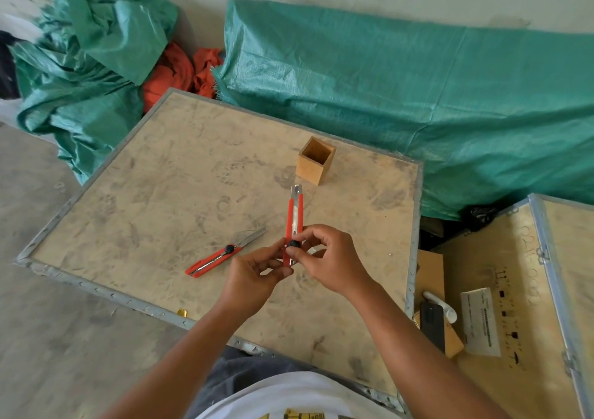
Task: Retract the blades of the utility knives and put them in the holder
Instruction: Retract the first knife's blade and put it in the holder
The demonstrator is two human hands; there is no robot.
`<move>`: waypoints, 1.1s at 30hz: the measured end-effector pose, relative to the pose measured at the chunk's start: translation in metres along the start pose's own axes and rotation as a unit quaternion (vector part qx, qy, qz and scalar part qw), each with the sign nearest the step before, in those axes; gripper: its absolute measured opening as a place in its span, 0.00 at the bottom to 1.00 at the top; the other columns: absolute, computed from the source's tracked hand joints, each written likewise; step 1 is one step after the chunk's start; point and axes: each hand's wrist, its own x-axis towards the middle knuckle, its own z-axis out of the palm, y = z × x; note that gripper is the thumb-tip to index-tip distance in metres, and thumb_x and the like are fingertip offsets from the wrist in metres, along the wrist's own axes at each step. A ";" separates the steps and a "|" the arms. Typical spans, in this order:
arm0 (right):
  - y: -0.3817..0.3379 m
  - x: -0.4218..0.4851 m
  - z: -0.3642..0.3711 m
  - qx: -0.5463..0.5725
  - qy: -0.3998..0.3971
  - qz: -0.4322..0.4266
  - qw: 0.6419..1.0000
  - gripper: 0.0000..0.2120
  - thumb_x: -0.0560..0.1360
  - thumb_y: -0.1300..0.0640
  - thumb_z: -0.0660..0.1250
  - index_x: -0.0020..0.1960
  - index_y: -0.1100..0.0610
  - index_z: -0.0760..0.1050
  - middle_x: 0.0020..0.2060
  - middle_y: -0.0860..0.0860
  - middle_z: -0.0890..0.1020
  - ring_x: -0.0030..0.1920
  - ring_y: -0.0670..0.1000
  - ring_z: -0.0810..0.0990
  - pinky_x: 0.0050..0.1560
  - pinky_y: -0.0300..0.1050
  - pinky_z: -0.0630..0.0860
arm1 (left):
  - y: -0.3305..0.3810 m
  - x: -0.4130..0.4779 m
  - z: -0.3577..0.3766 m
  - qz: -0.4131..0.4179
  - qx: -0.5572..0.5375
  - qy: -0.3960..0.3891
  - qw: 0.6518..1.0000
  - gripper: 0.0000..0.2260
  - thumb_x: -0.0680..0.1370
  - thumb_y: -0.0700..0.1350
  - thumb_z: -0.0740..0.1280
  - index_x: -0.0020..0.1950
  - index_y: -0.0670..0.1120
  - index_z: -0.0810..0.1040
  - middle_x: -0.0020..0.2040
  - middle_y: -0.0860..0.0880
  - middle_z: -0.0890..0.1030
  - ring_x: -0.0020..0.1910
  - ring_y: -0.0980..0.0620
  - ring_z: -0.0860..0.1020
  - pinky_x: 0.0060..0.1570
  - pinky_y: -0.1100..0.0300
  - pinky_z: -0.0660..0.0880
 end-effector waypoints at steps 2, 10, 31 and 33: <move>0.001 0.002 0.000 -0.011 0.015 0.014 1.000 0.11 0.70 0.53 0.80 0.47 0.56 0.82 0.43 0.46 0.86 0.42 0.43 0.85 0.40 0.37 0.82 | 0.001 0.004 0.001 0.005 0.011 -0.010 1.000 0.24 0.71 0.31 0.74 0.65 0.47 0.80 0.47 0.51 0.88 0.47 0.51 0.85 0.52 0.65 0.80; 0.010 0.052 -0.030 0.036 0.074 0.071 0.994 0.10 0.77 0.53 0.73 0.58 0.50 0.83 0.53 0.46 0.87 0.52 0.46 0.86 0.51 0.48 0.86 | 0.006 0.059 0.008 -0.010 0.031 -0.056 0.998 0.27 0.71 0.30 0.74 0.60 0.59 0.81 0.49 0.53 0.88 0.47 0.54 0.85 0.54 0.61 0.80; 0.081 0.263 -0.066 -0.089 0.199 0.079 0.973 0.10 0.77 0.64 0.72 0.56 0.55 0.86 0.53 0.54 0.88 0.49 0.55 0.87 0.55 0.43 0.80 | 0.019 0.317 0.039 -0.040 0.330 -0.016 0.943 0.33 0.73 0.50 0.75 0.76 0.47 0.66 0.71 0.45 0.73 0.66 0.44 0.74 0.64 0.48 0.74; 0.086 0.266 -0.060 -0.118 0.180 0.092 0.972 0.11 0.77 0.63 0.71 0.57 0.55 0.86 0.54 0.54 0.88 0.54 0.54 0.86 0.54 0.37 0.74 | 0.015 0.322 0.042 -0.062 0.332 -0.026 0.941 0.32 0.74 0.49 0.74 0.75 0.45 0.67 0.71 0.44 0.74 0.65 0.43 0.76 0.63 0.49 0.75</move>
